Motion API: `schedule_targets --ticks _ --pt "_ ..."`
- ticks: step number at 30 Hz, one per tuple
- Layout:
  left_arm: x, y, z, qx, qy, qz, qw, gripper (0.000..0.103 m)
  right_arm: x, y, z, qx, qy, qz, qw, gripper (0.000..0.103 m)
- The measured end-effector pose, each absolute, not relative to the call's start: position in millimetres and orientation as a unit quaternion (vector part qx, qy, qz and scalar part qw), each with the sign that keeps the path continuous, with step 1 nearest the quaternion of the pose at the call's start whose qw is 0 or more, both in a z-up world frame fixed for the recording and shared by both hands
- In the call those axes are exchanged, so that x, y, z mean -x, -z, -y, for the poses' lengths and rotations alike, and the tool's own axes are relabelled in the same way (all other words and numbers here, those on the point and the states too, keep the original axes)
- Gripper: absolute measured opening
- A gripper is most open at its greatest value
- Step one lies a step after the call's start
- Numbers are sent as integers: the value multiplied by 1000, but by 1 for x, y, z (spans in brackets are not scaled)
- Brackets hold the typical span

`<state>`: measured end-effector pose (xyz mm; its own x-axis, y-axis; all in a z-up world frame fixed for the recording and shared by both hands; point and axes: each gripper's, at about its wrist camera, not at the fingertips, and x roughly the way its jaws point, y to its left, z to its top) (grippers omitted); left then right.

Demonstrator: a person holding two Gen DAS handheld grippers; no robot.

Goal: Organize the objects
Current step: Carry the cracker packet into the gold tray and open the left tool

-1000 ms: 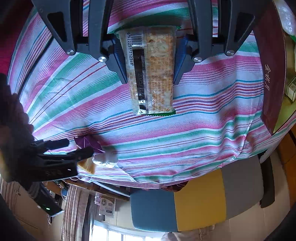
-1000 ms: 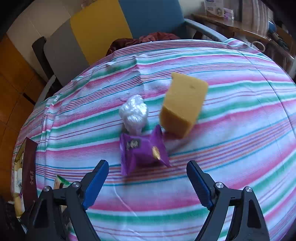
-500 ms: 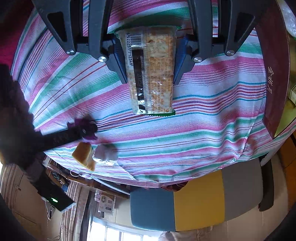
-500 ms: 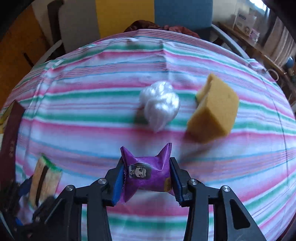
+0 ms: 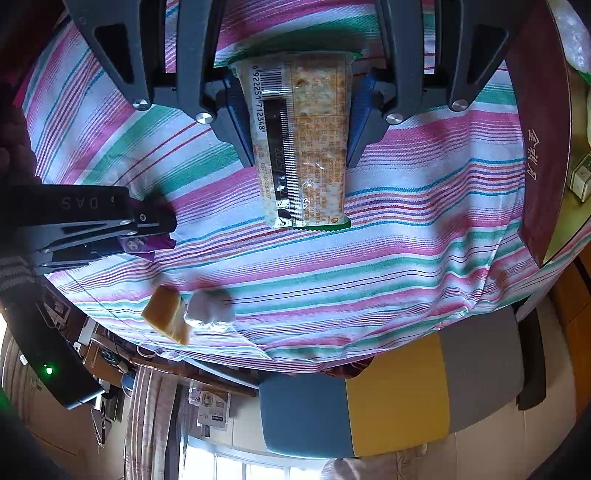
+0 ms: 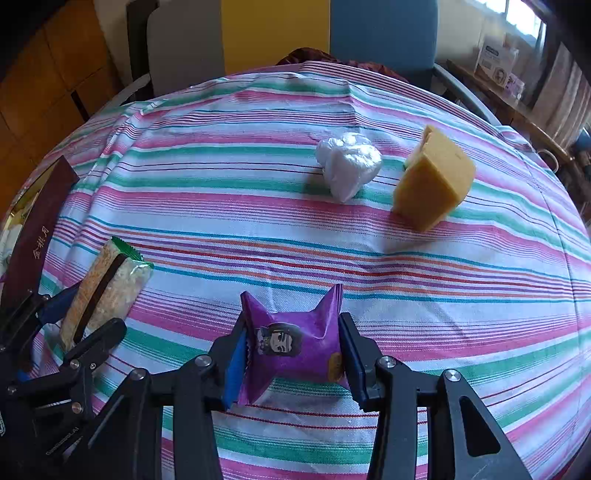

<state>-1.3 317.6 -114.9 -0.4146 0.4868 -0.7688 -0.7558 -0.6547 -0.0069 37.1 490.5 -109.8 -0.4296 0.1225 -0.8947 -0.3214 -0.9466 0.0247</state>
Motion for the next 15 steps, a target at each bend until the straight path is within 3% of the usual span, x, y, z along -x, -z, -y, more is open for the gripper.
schedule_targets --ticks 9,15 --pt "-3 105 -308 391 -830 -172 360 48 -37 110 -487 517 -842 -82 132 46" --pt "-11 72 -296 366 -843 -150 364 48 -36 111 -485 514 -844 -75 130 46"
